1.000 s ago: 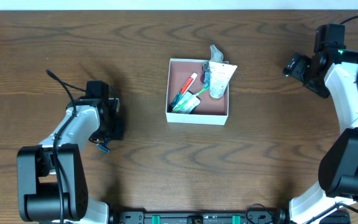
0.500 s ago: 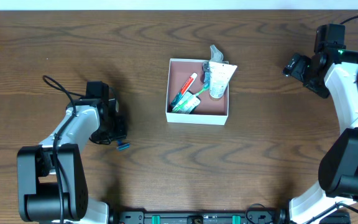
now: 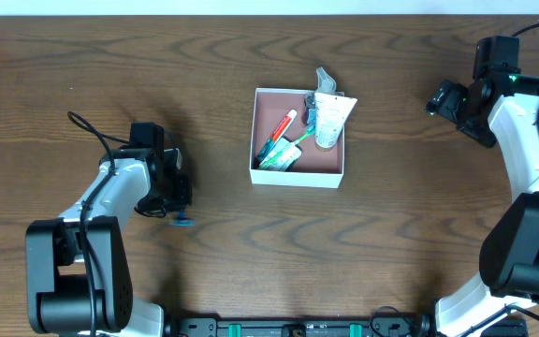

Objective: Pack container
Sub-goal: 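Lower the left gripper and close it on the razor handle, then lift the razor into the box and open the left gripper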

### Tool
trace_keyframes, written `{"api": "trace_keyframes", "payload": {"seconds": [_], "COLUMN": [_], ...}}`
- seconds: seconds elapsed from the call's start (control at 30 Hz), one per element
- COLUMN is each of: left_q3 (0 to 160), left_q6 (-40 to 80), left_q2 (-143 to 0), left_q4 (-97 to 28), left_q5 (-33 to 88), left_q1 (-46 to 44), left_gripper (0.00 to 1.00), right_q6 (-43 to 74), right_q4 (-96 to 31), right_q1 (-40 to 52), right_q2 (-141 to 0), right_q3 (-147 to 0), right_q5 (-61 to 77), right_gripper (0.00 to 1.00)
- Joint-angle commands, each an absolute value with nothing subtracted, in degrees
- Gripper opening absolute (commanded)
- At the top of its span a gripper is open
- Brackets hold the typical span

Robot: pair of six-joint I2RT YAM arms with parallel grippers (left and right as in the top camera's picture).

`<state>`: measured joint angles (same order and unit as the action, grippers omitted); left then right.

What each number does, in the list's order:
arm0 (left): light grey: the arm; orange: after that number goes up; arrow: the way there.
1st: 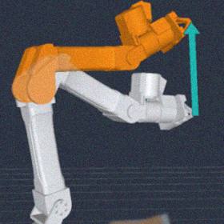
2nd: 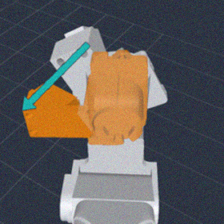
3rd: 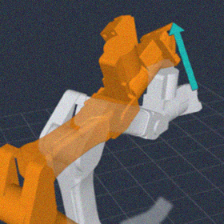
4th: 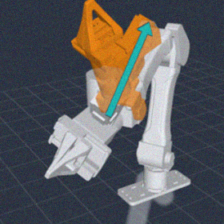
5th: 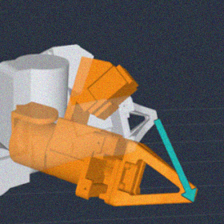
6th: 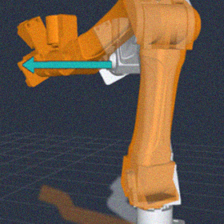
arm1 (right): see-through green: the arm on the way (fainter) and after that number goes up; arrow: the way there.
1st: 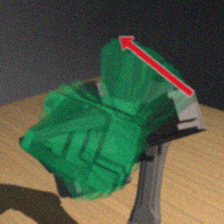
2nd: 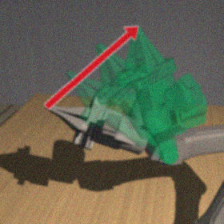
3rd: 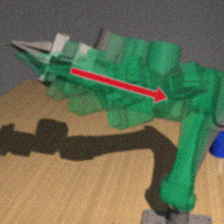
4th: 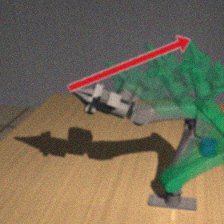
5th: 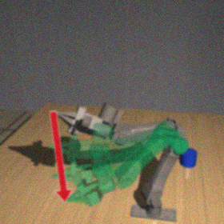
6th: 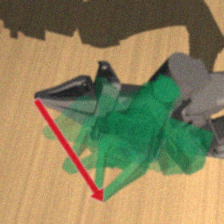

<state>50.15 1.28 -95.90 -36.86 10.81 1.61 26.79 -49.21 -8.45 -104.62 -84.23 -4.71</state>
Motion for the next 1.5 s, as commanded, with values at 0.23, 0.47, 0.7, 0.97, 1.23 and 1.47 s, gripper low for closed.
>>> {"api": "trace_keyframes", "payload": {"seconds": [0.23,0.47,0.7,0.97,1.23,1.47], "left_q3": [49.9,56.0,65.9,70.3,70.3,70.3], "left_q6": [3.1,4.2,4.2,13.3,15.1,15.2], "left_q2": [-96.2,-95.3,-94.8,-94.8,-95.1,-95.8], "left_q4": [-33.7,-33.9,-33.2,-18.7,-12.9,-15.2], "left_q5": [11.4,21.8,43.4,55.9,40.7,30.1], "left_q1": [1.7,1.7,1.5,-2.4,-14.5,-19.7], "left_gripper": [0.08,0.06,0.06,0.06,0.06,0.11], "right_q6": [27.6,27.6,27.6,27.6,27.6,27.6], "right_q4": [-49.2,-49.2,-49.2,-49.2,-49.2,-49.2], "right_q1": [-8.6,-8.6,-8.6,-8.6,-8.6,-8.6], "right_q2": [-104.7,-104.7,-104.7,-104.7,-104.7,-104.7], "right_q3": [-84.7,-84.7,-84.7,-84.7,-84.7,-84.7], "right_q5": [-5.1,-5.1,-5.1,-5.1,-5.1,-5.1], "right_gripper": [0.99,0.99,0.99,0.99,0.99,0.99]}}
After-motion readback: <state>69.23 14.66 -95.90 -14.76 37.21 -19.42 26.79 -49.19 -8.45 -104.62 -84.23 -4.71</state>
